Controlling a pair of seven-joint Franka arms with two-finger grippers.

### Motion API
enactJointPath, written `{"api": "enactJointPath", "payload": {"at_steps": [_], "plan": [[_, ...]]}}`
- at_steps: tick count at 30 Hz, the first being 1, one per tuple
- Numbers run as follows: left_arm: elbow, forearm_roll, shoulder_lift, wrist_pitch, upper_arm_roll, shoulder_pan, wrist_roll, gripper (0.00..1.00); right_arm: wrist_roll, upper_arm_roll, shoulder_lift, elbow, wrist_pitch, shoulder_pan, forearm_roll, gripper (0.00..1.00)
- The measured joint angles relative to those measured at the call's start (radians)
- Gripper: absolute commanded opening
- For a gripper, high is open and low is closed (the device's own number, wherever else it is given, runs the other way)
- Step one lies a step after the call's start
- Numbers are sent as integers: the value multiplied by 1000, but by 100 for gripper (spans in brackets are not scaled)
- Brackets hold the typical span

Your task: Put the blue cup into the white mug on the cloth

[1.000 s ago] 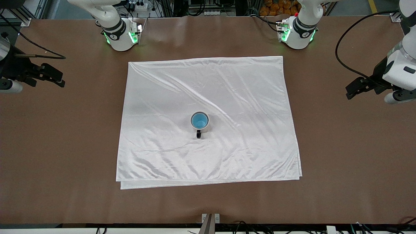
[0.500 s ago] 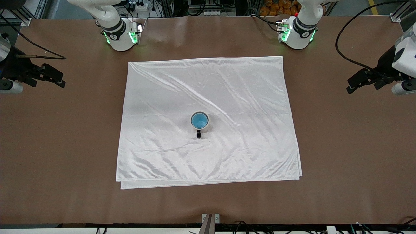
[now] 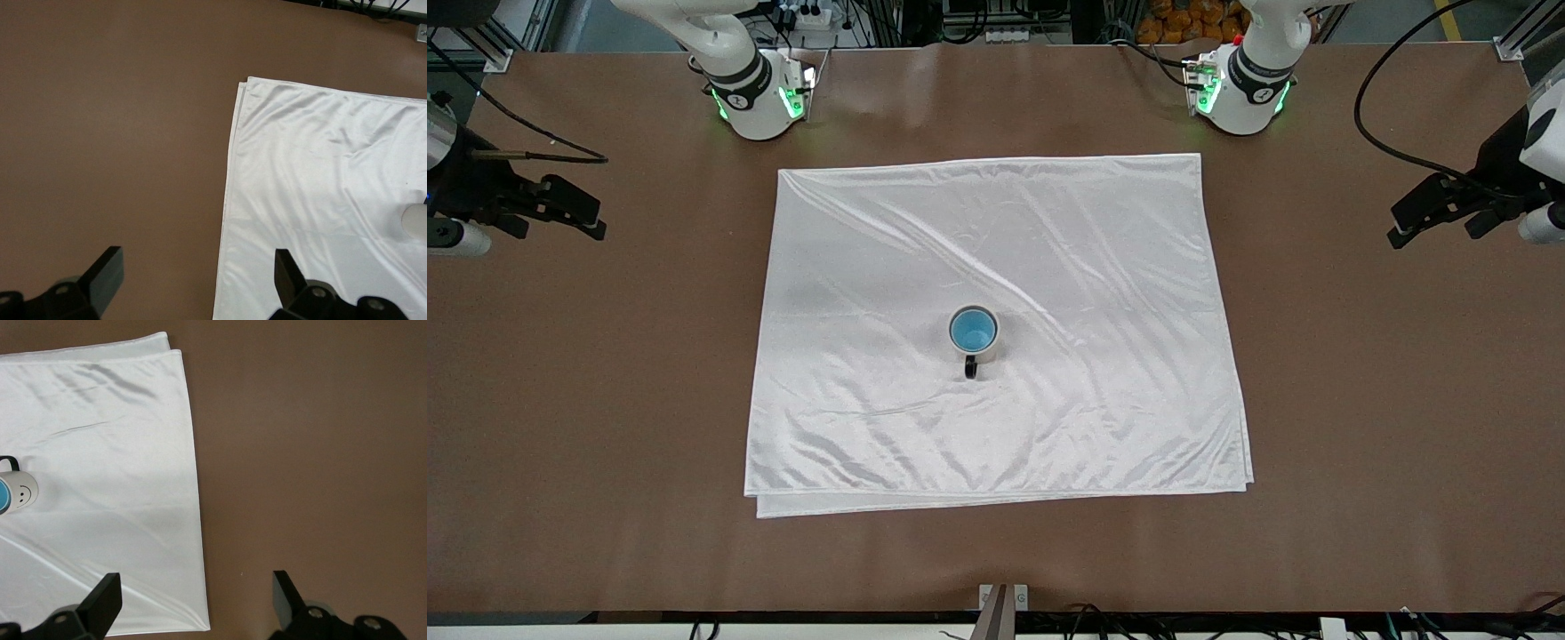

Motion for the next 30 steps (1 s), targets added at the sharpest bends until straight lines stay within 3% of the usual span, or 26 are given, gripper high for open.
{"api": "enactJointPath", "payload": {"at_steps": [30], "plan": [[0, 5, 6, 0, 14, 0, 5, 100, 0, 0, 9, 0, 2, 0, 0, 100]]}}
